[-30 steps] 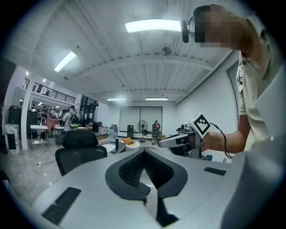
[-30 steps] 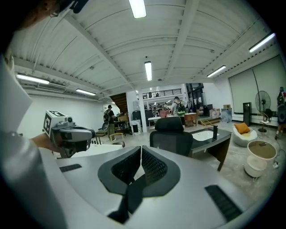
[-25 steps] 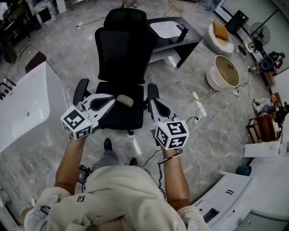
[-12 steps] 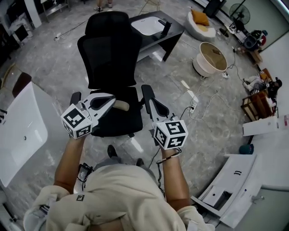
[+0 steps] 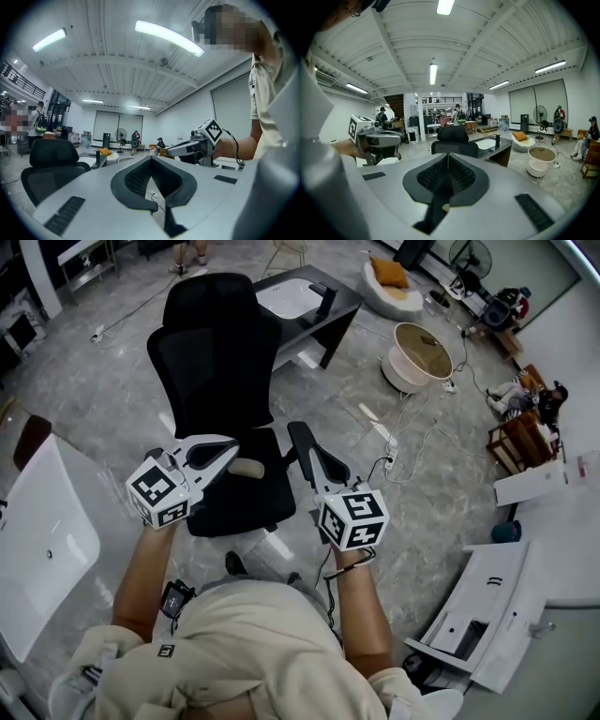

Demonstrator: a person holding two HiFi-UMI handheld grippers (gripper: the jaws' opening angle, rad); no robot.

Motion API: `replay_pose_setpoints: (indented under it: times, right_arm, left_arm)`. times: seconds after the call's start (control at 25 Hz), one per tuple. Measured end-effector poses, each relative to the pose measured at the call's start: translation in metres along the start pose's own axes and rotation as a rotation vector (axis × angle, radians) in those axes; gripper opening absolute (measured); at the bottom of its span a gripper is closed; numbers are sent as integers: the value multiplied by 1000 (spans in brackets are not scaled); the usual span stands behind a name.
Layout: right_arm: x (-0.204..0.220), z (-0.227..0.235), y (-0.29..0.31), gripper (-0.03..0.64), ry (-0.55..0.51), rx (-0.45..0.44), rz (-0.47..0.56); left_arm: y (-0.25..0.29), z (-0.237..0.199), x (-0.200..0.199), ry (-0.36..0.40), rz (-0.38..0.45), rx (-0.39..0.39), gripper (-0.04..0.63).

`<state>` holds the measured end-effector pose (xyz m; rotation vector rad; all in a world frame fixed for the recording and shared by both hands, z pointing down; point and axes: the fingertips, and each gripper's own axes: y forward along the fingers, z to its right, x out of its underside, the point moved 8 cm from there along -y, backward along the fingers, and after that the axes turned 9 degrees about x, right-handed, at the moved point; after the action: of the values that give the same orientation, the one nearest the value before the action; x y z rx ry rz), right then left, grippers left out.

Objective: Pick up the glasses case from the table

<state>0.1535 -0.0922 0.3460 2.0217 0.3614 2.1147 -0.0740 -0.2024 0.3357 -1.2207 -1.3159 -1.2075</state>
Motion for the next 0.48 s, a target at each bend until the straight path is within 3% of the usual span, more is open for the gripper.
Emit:
replay_pose_setpoints:
  times: [0.48]
  right_arm:
    - [-8,-21,38,26,-41,8,-32]
  left_arm:
    - [-23,-44,11,-24,43,-13,15]
